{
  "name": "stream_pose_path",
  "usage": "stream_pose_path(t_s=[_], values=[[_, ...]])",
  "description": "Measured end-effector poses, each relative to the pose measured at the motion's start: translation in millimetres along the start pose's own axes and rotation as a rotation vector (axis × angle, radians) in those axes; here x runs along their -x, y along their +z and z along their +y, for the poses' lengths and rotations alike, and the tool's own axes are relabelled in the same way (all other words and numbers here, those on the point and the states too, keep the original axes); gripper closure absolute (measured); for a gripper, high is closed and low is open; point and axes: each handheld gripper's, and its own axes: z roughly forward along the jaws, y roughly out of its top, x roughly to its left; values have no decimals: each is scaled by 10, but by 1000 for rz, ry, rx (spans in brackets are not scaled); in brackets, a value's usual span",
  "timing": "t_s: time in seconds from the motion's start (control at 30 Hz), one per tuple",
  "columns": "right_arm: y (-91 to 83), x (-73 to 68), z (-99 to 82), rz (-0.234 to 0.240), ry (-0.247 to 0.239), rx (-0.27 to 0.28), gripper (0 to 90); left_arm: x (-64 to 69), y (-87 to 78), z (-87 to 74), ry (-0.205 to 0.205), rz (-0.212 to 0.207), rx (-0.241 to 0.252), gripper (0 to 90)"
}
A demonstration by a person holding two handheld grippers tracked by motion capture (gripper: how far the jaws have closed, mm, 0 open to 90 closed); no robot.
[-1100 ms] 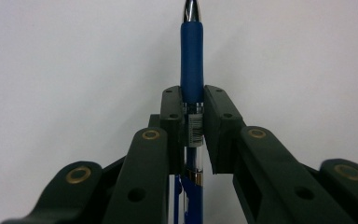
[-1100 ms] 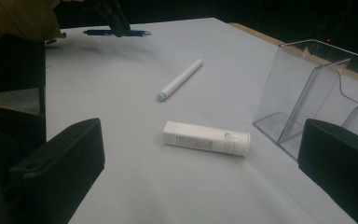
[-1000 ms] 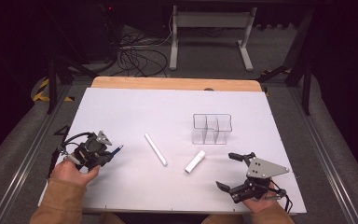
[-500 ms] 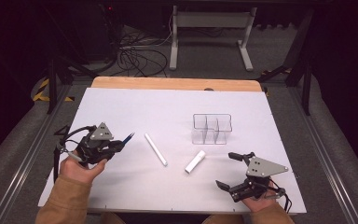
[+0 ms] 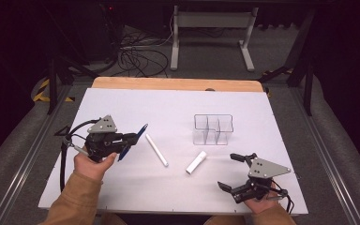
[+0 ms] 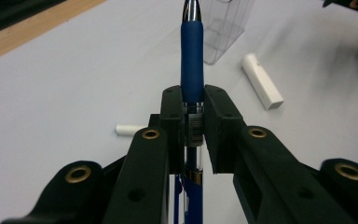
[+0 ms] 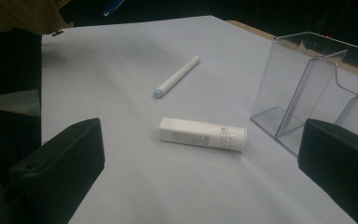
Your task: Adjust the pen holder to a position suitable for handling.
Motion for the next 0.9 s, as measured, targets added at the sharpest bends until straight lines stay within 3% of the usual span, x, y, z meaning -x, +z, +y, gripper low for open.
stream_pose_path(t_s=[0.47,0.67,0.9], values=[[-3,-2,-3,6,1,2,10,21,194,173,-14,-93,155,791],[0,-3,-1,8,1,1,10,51,267,274,8,-89,199,791],[-3,2,-7,9,5,4,10,94,353,374,28,-82,217,791]])
